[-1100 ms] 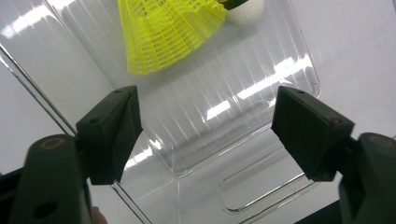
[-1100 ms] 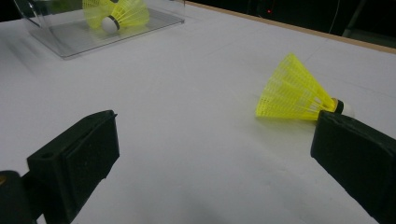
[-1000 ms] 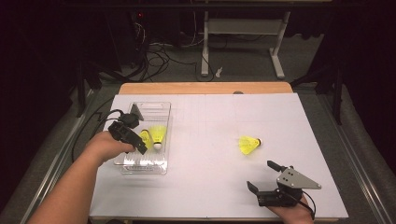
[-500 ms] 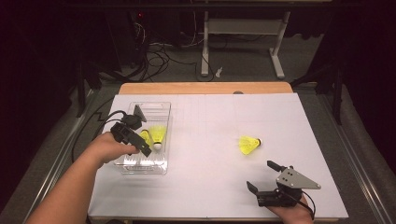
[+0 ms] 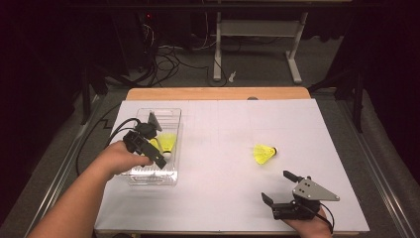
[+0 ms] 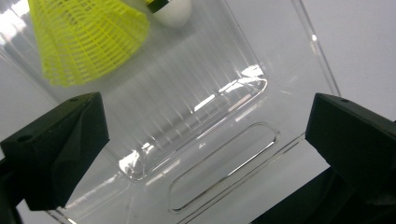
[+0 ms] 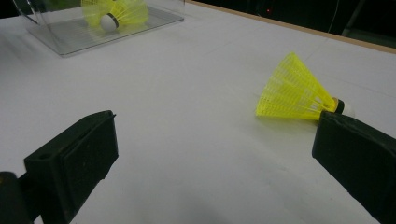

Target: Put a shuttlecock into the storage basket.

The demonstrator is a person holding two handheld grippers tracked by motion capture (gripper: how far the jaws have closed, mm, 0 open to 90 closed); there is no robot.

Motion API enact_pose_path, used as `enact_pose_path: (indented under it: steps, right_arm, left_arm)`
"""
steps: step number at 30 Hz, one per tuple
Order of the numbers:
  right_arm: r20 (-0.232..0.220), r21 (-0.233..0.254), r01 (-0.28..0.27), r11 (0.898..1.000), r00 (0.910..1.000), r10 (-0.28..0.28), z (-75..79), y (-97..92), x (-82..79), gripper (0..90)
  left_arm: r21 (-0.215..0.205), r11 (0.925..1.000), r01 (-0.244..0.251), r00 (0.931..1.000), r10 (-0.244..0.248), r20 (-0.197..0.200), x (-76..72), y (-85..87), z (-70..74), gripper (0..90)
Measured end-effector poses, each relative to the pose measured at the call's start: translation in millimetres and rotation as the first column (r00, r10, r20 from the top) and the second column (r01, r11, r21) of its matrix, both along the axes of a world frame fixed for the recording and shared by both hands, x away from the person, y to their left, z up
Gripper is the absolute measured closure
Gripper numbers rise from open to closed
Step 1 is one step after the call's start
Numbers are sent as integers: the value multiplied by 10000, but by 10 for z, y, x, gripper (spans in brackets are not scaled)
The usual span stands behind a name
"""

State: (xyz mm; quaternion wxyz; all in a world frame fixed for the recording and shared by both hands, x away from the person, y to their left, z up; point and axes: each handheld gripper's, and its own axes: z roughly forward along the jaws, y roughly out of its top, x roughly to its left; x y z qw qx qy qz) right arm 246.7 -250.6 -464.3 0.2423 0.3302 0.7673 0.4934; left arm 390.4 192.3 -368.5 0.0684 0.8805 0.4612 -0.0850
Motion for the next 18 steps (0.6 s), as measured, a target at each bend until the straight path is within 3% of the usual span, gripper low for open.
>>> enact_pose_path:
  steps: [18]
  right_arm:
    - [127, 15, 91, 10000, 9999, -91, 24, -25, -15, 10]
  left_arm:
    - [182, 9938, 1097, 9939, -1099, 104, -84, -545, 198, 7]
